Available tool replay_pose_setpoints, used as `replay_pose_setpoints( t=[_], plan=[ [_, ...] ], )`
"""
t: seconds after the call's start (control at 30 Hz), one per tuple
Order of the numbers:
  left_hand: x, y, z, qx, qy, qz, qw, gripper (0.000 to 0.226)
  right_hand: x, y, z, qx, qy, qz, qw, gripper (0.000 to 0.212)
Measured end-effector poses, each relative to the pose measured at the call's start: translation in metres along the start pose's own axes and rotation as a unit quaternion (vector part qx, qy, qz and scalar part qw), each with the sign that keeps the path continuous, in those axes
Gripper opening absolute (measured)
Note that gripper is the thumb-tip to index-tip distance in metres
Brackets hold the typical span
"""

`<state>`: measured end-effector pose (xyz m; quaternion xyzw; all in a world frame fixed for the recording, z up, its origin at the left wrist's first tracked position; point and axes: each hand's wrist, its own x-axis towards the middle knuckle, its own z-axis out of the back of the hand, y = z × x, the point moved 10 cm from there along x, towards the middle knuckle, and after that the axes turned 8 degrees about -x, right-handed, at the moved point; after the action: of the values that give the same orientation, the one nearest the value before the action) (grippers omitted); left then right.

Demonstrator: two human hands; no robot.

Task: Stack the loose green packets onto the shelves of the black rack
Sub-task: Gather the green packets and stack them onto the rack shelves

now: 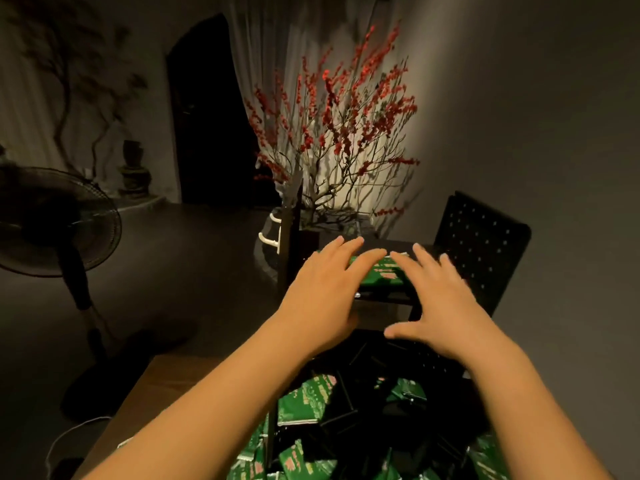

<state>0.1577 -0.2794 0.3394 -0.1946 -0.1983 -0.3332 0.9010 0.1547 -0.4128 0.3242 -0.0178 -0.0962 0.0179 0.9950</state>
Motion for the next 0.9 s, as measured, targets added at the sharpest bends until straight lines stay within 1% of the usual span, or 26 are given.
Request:
replay_pose_setpoints(
  t=[0.03,0.07,0.13,0.17,0.23,0.33,0.4,0.47,0.53,0.57,0.63,0.67,0.7,0.73,0.77,0.8,0.87,0.9],
  plan=[
    [0.005,0.002,-0.007,0.026,0.025,0.012,0.999,0.088,0.003,-0.004,-0.004,-0.02,0.015,0.012,1.0,0.108],
    [0.008,0.004,-0.012,0.038,0.039,0.016,0.998,0.084,0.004,-0.007,-0.004,-0.043,0.01,0.024,0.999,0.101],
    [0.011,0.002,-0.015,0.042,0.03,-0.006,0.999,0.072,0.003,-0.013,0.003,-0.068,-0.043,0.04,0.996,0.084],
    [0.01,0.003,-0.015,0.04,0.023,-0.019,0.999,0.068,0.001,-0.016,0.007,-0.059,-0.073,0.045,0.995,0.08],
    [0.007,0.007,-0.015,0.018,0.024,-0.028,0.999,0.066,-0.002,-0.019,0.007,-0.026,-0.102,0.058,0.993,0.083],
    [0.006,0.016,-0.006,-0.034,0.027,-0.029,0.999,0.061,-0.004,-0.025,0.0,0.033,-0.111,0.099,0.988,0.084],
    [0.005,0.018,0.006,-0.08,0.007,-0.036,0.996,0.049,-0.003,-0.033,-0.001,0.104,-0.11,0.114,0.982,0.081],
    [0.005,0.017,0.019,-0.12,-0.035,-0.037,0.991,0.038,-0.004,-0.039,0.005,0.192,-0.119,0.121,0.967,0.077],
    [0.007,0.018,0.029,-0.17,-0.088,-0.018,0.981,0.033,-0.008,-0.044,0.023,0.296,-0.176,0.118,0.931,0.061],
    [0.009,0.021,0.033,-0.208,-0.113,0.002,0.972,0.031,-0.007,-0.049,0.027,0.368,-0.195,0.101,0.904,0.049],
    [0.014,0.029,0.035,-0.312,-0.147,0.048,0.937,0.026,-0.003,-0.06,0.03,0.503,-0.218,0.041,0.835,0.025],
    [0.017,0.032,0.034,-0.365,-0.159,0.071,0.914,0.023,0.004,-0.066,0.023,0.569,-0.208,-0.003,0.795,0.01],
    [0.02,0.036,0.033,-0.412,-0.171,0.095,0.89,0.02,0.011,-0.072,0.016,0.621,-0.196,-0.042,0.758,0.018],
    [0.023,0.04,0.031,-0.448,-0.183,0.115,0.867,0.018,0.017,-0.075,0.01,0.662,-0.181,-0.077,0.723,0.035],
    [0.027,0.043,0.029,-0.475,-0.196,0.129,0.848,0.017,0.024,-0.077,0.005,0.696,-0.176,-0.104,0.688,0.042],
    [0.03,0.045,0.026,-0.502,-0.205,0.141,0.828,0.018,0.029,-0.077,0.002,0.719,-0.168,-0.127,0.662,0.041],
    [0.038,0.051,0.014,-0.573,-0.216,0.172,0.772,0.019,0.041,-0.07,-0.006,0.754,-0.139,-0.147,0.625,0.046],
    [0.041,0.053,0.006,-0.609,-0.219,0.189,0.739,0.019,0.045,-0.066,-0.008,0.763,-0.13,-0.139,0.618,0.046]
  ],
)
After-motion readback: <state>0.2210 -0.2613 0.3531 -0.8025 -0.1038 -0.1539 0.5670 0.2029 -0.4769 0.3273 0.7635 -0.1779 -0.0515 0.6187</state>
